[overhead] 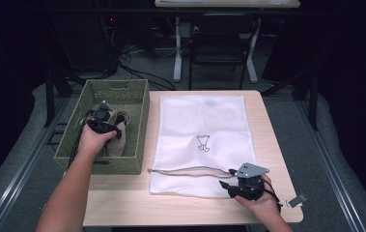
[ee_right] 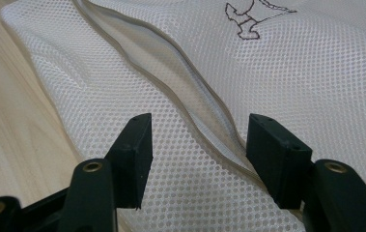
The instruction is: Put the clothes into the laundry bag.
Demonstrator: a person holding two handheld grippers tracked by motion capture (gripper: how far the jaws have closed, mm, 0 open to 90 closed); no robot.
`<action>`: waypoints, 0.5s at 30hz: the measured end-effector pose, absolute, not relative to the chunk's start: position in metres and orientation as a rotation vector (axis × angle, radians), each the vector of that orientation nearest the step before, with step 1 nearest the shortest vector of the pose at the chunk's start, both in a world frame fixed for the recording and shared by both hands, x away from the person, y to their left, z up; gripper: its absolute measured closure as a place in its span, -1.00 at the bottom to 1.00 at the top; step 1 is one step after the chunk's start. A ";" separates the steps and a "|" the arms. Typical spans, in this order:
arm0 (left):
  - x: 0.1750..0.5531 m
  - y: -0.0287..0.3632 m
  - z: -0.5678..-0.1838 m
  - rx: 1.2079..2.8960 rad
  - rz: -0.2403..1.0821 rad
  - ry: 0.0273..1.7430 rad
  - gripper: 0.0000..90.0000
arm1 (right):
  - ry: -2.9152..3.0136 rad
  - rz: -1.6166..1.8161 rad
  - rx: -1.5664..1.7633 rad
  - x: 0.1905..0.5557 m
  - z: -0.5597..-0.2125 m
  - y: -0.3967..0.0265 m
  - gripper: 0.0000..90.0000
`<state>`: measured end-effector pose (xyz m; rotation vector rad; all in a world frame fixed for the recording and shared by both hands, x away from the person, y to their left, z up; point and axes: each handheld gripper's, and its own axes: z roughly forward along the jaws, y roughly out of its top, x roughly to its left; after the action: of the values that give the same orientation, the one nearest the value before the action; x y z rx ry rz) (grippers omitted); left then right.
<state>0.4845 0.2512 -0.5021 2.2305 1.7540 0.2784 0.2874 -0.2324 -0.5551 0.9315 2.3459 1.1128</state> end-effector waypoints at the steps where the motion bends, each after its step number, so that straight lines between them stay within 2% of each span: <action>1: 0.485 0.250 -0.503 2.238 0.287 1.755 -0.37 | 2.346 1.113 0.932 0.287 -0.555 -0.232 -0.05; 12: 0.492 0.256 -0.510 2.229 0.307 1.820 -0.48 | 2.347 1.115 0.930 0.287 -0.555 -0.233 -0.05; 15: 0.493 0.259 -0.510 2.229 0.327 1.838 -0.57 | 2.348 1.114 0.928 0.287 -0.555 -0.234 -0.05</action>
<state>0.4929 0.2586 -0.5104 2.2292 1.8384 0.3268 0.2875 -0.2338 -0.5549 0.9284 2.3481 1.1139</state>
